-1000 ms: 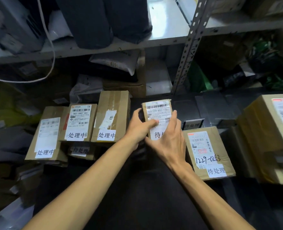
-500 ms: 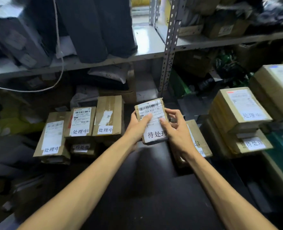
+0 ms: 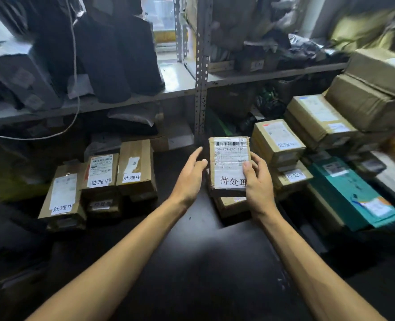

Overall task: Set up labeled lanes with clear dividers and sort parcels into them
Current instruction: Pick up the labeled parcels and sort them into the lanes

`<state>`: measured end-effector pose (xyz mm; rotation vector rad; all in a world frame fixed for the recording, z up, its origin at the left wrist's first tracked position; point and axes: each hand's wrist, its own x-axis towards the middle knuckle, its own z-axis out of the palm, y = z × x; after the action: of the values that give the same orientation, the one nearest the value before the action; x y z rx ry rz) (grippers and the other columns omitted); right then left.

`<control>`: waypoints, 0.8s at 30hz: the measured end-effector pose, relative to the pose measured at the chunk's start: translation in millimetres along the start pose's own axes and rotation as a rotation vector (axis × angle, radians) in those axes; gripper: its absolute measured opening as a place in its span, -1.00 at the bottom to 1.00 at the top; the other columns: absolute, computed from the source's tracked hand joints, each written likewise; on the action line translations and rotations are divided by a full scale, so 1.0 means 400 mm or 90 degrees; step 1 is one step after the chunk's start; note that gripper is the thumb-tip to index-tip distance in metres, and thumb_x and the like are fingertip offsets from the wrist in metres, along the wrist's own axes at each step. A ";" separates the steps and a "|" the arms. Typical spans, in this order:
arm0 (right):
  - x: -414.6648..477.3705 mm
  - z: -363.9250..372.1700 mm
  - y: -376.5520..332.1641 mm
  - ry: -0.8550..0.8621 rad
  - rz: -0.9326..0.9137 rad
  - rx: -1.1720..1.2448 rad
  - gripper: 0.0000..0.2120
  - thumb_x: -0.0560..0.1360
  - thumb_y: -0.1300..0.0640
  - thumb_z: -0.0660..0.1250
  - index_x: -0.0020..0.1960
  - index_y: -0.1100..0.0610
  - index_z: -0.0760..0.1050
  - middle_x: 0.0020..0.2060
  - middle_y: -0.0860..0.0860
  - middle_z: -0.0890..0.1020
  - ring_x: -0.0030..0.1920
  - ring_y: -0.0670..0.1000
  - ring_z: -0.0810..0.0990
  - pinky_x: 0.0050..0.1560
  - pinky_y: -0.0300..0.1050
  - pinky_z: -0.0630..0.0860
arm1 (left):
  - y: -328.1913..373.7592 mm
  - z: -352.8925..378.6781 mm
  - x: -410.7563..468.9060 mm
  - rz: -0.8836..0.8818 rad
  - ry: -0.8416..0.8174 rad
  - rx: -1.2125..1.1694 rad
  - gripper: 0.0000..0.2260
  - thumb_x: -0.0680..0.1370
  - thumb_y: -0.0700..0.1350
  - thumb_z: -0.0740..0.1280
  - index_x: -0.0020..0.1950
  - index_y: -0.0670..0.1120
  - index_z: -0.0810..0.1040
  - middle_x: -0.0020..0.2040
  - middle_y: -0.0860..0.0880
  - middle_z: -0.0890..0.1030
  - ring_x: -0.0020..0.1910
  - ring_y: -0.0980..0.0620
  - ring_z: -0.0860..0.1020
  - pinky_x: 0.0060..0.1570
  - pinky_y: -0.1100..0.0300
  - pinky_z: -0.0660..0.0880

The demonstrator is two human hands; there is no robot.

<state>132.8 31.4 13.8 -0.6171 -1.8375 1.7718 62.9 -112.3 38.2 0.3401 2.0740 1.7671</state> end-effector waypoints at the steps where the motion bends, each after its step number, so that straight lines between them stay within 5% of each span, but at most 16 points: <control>1: -0.008 -0.023 -0.011 0.015 -0.004 0.003 -0.70 0.67 0.11 0.21 0.40 0.05 0.37 0.24 0.06 0.58 0.17 -0.07 0.61 -0.07 -0.36 0.57 | 0.004 0.013 -0.013 0.004 -0.005 0.009 -0.58 0.68 -0.01 0.09 0.55 0.14 0.21 0.50 0.09 0.33 0.42 0.07 0.32 0.46 -0.03 0.25; 7: -0.040 -0.155 -0.050 0.053 -0.004 0.001 -0.74 0.67 0.09 0.21 0.35 -0.01 0.38 0.25 0.08 0.59 0.26 0.07 0.59 0.28 0.09 0.55 | 0.034 0.114 -0.065 0.019 -0.022 0.031 -0.64 0.67 -0.04 0.09 0.48 0.12 0.35 0.41 0.04 0.46 0.32 0.08 0.44 0.28 0.08 0.38; 14: -0.029 -0.281 -0.063 0.042 -0.007 -0.017 -0.68 0.68 0.10 0.20 0.42 0.08 0.37 0.12 -0.04 0.61 0.01 -0.23 0.65 -0.16 -0.37 0.57 | 0.072 0.245 -0.088 0.005 -0.036 0.037 -0.63 0.67 -0.01 0.10 0.49 0.12 0.33 0.46 0.01 0.40 0.41 -0.02 0.38 0.44 -0.10 0.30; 19: 0.007 -0.332 -0.071 -0.003 -0.004 -0.018 -0.70 0.67 0.13 0.20 0.39 0.10 0.39 0.13 -0.01 0.59 0.05 -0.19 0.60 -0.18 -0.42 0.54 | 0.089 0.326 -0.093 0.008 -0.023 0.012 -0.61 0.63 0.01 0.19 0.48 0.08 0.36 0.27 0.09 0.58 0.22 0.11 0.54 0.24 0.10 0.47; 24: 0.043 -0.332 -0.057 -0.069 0.018 -0.004 -0.76 0.68 0.13 0.19 0.34 0.04 0.38 0.10 -0.07 0.58 0.05 -0.20 0.59 -0.17 -0.42 0.54 | 0.071 0.348 -0.077 -0.011 0.038 -0.017 -0.65 0.63 -0.02 0.20 0.44 0.11 0.39 0.22 0.12 0.60 0.18 0.13 0.58 0.28 -0.04 0.49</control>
<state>205.4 143.4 40.0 -0.5616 -1.9156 1.8505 150.3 2.9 52.8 0.2642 2.0861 1.8150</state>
